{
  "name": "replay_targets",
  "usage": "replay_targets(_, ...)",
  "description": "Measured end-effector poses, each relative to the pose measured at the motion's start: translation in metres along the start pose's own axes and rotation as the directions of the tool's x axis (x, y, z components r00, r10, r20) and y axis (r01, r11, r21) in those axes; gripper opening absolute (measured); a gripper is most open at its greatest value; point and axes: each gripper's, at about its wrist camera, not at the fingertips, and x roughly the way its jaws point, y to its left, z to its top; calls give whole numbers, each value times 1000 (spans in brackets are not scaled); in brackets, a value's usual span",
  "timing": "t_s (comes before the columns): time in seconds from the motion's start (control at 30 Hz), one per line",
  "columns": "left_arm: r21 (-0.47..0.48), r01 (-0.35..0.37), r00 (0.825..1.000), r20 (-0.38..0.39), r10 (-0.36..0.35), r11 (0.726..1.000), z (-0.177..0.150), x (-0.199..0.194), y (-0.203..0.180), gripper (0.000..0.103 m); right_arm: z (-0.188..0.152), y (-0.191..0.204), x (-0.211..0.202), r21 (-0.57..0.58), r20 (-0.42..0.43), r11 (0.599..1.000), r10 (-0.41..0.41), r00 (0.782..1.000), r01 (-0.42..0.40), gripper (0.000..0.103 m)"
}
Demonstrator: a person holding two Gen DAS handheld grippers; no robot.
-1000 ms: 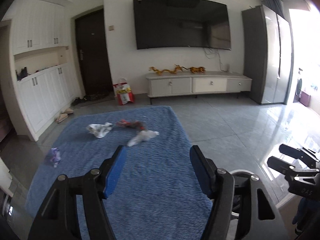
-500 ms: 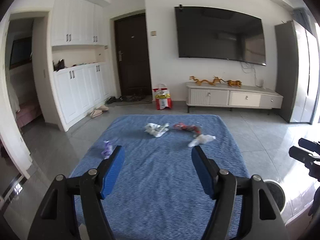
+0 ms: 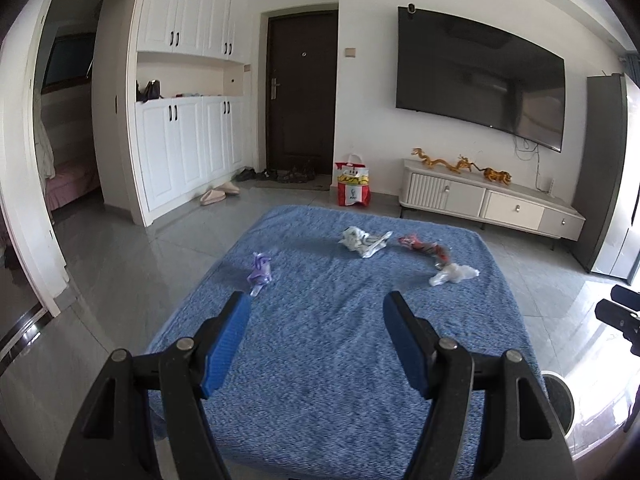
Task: Collect trash
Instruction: 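Bring both open tools back over the remaining trash on the rug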
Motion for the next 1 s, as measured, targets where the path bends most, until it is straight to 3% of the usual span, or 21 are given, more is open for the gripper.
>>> replay_targets(0.67, -30, -69, 992, -104, 66, 997, -19, 41, 59, 68, 0, 48, 60, -24, -103, 999, 41, 994, -44, 78)
replay_targets(1.0, -16, -80, 987, -140, 77, 997, -20, 56, 63, 68, 0, 48, 80, -2, -124, 999, 48, 991, -49, 78)
